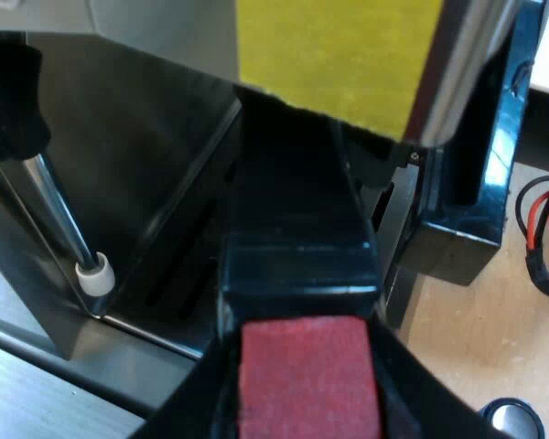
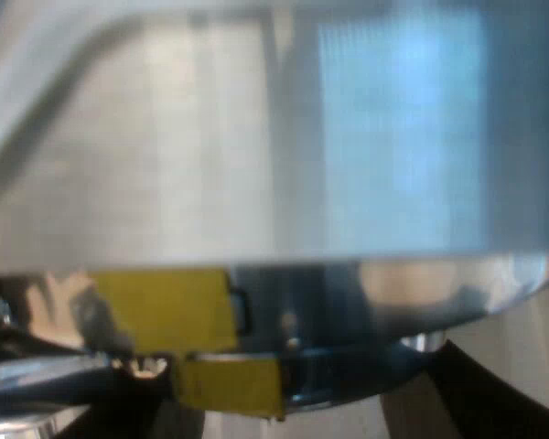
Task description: Put the handle in the coffee machine
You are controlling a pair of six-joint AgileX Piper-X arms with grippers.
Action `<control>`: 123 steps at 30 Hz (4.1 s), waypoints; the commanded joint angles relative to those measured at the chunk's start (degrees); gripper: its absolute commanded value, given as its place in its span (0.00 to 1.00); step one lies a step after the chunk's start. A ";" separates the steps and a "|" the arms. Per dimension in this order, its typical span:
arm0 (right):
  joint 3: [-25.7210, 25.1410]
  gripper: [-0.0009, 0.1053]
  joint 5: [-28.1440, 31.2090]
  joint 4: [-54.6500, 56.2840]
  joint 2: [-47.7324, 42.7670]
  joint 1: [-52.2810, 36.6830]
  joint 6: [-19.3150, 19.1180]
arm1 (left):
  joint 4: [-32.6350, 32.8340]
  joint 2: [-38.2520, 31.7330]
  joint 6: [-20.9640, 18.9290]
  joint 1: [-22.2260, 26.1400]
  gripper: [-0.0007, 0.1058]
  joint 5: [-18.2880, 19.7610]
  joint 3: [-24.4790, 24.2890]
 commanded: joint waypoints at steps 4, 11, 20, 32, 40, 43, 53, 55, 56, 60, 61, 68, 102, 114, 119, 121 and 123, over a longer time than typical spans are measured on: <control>-0.31 0.44 -1.05 -2.70 -1.01 -0.02 -0.71 | -2.00 -1.62 -0.38 -0.09 0.01 4.39 -0.97; -0.31 0.44 -1.05 -3.07 -1.01 -0.02 -0.71 | -1.88 -1.62 -0.38 -0.09 0.09 4.14 -0.97; -0.31 0.44 -1.05 -4.89 -1.01 -0.02 -1.14 | -1.60 -1.62 -0.62 -0.09 0.66 3.71 -0.97; -0.31 0.44 -1.05 -6.54 -1.01 -0.02 -1.14 | -1.60 -1.62 -0.86 -0.09 0.65 2.43 -0.97; -0.31 0.44 -1.05 -7.52 -1.01 -0.02 -1.14 | -1.46 -2.25 -1.38 1.65 0.65 3.45 -0.97; -0.31 0.44 -1.05 -7.89 -1.01 -0.02 -2.89 | -1.66 -3.06 -1.36 3.75 0.65 4.67 -0.97; -0.42 0.44 -2.41 -9.51 -1.01 -0.02 -3.35 | -1.66 -3.28 -3.53 7.07 0.41 6.86 -5.91; -0.42 0.44 -2.41 -9.50 -1.01 -0.02 -3.35 | -2.20 -3.28 -3.52 7.07 0.28 6.72 -6.44; -0.42 0.44 -2.41 -9.50 -1.01 -0.02 -3.35 | -2.56 -3.28 -3.52 7.07 0.21 6.63 -6.57; -0.42 0.44 -2.41 -10.14 -1.01 -0.02 -3.35 | -5.73 -3.10 -3.43 7.07 0.01 -0.32 -6.57; -0.42 0.44 -2.41 -10.17 -1.01 -0.02 -3.35 | -7.09 -2.72 -3.43 7.07 0.01 -2.83 -6.57; -0.42 0.44 -2.41 -10.33 -1.01 -0.02 -3.35 | -9.64 1.68 -5.00 7.07 0.01 -6.74 -6.57; -0.42 0.44 -2.41 -10.33 -1.01 -0.02 -3.56 | 13.78 -1.59 4.38 7.07 0.01 -3.67 -7.21; -0.42 0.44 -2.41 -10.33 -1.01 -0.02 -3.56 | 26.33 -1.59 9.92 7.07 0.01 0.50 -7.21; -0.42 0.44 -2.41 -10.33 -1.01 -0.02 -3.63 | 31.05 -1.59 11.24 6.66 0.01 1.71 -7.21; -0.42 0.44 -2.41 -10.33 -1.01 -0.02 -3.63 | 33.11 -1.59 12.68 6.09 0.01 1.70 -7.21; -0.42 0.44 -2.41 -10.33 -1.01 -0.02 -3.63 | 35.51 -1.59 14.30 4.46 0.01 1.65 -7.21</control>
